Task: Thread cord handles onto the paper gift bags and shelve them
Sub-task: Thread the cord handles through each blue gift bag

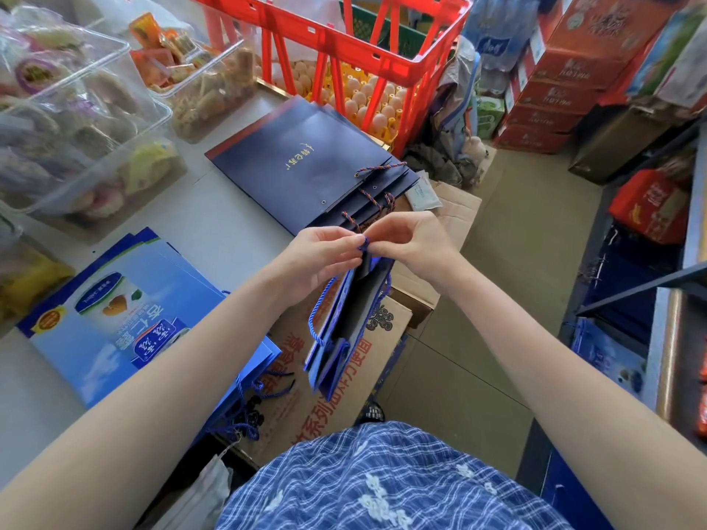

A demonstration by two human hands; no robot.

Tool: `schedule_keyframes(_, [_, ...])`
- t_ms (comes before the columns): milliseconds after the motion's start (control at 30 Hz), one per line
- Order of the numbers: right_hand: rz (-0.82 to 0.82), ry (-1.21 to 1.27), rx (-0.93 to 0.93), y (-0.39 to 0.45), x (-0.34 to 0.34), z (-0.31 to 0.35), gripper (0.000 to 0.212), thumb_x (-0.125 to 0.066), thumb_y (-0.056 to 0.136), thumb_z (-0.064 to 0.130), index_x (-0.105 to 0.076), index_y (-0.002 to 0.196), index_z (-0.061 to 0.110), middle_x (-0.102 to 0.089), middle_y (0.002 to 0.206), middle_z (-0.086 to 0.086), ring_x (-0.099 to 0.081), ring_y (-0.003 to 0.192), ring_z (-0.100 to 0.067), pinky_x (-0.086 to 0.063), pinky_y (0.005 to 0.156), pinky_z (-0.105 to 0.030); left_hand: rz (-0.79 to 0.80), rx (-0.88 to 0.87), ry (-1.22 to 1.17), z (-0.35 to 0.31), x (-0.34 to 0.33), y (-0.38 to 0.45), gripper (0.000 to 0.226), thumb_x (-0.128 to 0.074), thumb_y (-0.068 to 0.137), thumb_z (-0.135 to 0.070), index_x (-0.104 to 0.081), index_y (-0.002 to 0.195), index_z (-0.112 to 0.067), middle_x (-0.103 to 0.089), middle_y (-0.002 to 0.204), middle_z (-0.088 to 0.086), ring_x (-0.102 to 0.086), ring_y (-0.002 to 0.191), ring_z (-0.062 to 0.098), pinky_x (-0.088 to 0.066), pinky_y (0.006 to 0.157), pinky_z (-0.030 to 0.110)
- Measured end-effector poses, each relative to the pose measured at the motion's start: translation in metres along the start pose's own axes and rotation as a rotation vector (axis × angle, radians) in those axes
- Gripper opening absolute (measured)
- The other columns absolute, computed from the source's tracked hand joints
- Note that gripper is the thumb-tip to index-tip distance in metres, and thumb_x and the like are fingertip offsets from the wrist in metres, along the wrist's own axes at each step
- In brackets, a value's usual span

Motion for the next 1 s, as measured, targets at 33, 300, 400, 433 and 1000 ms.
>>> schedule_keyframes(33, [0.023,0.029,0.0,-0.001,-0.002,0.0,0.022,-0.072,0.076,-0.001,-0.068,0.083,0.019,-0.072,0.086,-0.004,-0.068,0.083,-0.015,-0.054,0.084,-0.029,-0.003,-0.015,0.037,-0.001,0.0,0.001,0.012,-0.059,0.089,-0.012,-0.061,0.077,-0.013,-0.065,0.076,-0.001,-0.06,0.075,0.009,-0.052,0.071,0.016])
schedule_keyframes(300, [-0.106,-0.04,0.047,0.001,-0.005,0.003,0.015,-0.075,0.076,0.008,-0.067,0.079,0.02,-0.066,0.075,0.008,-0.059,0.07,0.0,-0.046,0.068,-0.013,-0.041,-0.039,0.135,0.008,0.003,-0.001,0.006,-0.059,0.088,-0.025,-0.056,0.086,-0.02,-0.059,0.083,-0.006,-0.053,0.081,0.005,-0.042,0.076,0.024])
schedule_keyframes(400, [-0.085,-0.055,0.058,0.001,-0.002,0.002,0.018,-0.073,0.077,0.007,-0.067,0.082,0.024,-0.066,0.078,0.009,-0.059,0.07,0.002,-0.045,0.068,-0.01,-0.022,-0.069,0.348,0.018,0.004,-0.004,0.025,-0.064,0.085,-0.023,-0.049,0.105,-0.022,-0.057,0.097,-0.006,-0.055,0.081,0.003,-0.043,0.072,0.021])
schedule_keyframes(433, [-0.071,-0.073,0.063,0.001,-0.002,0.003,0.019,-0.073,0.078,0.007,-0.066,0.083,0.024,-0.066,0.08,0.007,-0.059,0.072,0.001,-0.046,0.068,-0.011,-0.034,-0.099,0.483,0.018,0.002,-0.005,0.031,-0.066,0.084,-0.023,-0.048,0.109,-0.021,-0.056,0.097,-0.006,-0.055,0.079,0.004,-0.043,0.07,0.019])
schedule_keyframes(1000, [-0.136,0.098,0.017,-0.001,0.014,0.004,0.033,-0.063,0.077,-0.009,-0.067,0.074,0.024,-0.065,0.076,0.007,-0.055,0.064,0.003,-0.042,0.062,-0.009,0.03,0.013,0.278,0.024,0.01,0.009,0.019,-0.051,0.095,-0.018,-0.058,0.078,-0.011,-0.061,0.083,0.003,-0.059,0.089,0.017,-0.046,0.092,0.03])
Point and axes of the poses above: each hand's wrist, its own y-axis towards the middle knuckle, its own x-axis out of the back of the hand, z = x × y, the point moved 7 cm from there along y, towards the middle knuckle
